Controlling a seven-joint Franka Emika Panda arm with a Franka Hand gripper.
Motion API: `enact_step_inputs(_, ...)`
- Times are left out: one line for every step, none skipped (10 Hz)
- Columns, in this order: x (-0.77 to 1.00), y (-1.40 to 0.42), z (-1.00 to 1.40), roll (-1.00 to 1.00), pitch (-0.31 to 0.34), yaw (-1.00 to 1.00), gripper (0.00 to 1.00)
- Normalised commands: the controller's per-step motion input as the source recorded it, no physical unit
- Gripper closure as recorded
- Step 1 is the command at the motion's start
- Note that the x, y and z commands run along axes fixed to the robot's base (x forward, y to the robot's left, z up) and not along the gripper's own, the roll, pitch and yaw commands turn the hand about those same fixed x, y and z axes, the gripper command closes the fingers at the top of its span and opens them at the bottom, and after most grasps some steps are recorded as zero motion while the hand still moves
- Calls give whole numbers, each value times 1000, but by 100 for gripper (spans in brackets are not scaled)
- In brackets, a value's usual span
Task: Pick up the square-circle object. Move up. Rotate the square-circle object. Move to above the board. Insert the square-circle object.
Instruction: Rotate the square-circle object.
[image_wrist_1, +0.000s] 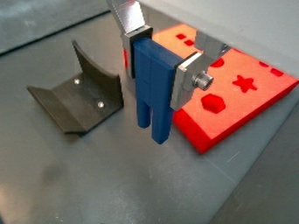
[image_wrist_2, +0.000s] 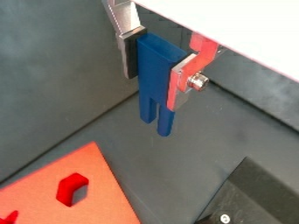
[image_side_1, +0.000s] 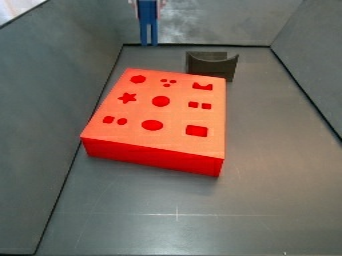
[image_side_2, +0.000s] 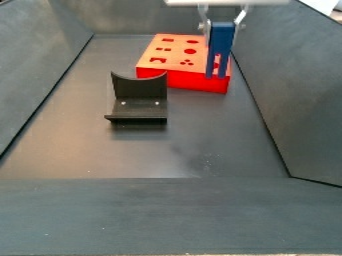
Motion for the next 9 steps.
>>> enact_step_inputs(24,8,-1000,11,-32,-55,100)
enact_step_inputs(25,10,-1000,12,-31,-54,100)
enact_step_inputs(28,12,-1000,14,-33,-54,100)
enact_step_inputs(28,13,-1000,15,-35,-53,100)
enact_step_inputs(23,14,-841,16,-35,-53,100)
enact_step_inputs(23,15,-691,17,-38,-52,100)
enact_step_inputs(22,16,-497,18,-32,-52,100)
enact_step_inputs(24,17,-400,19,-31,-52,100)
enact_step_inputs(30,19,-210,19,-25,-52,100)
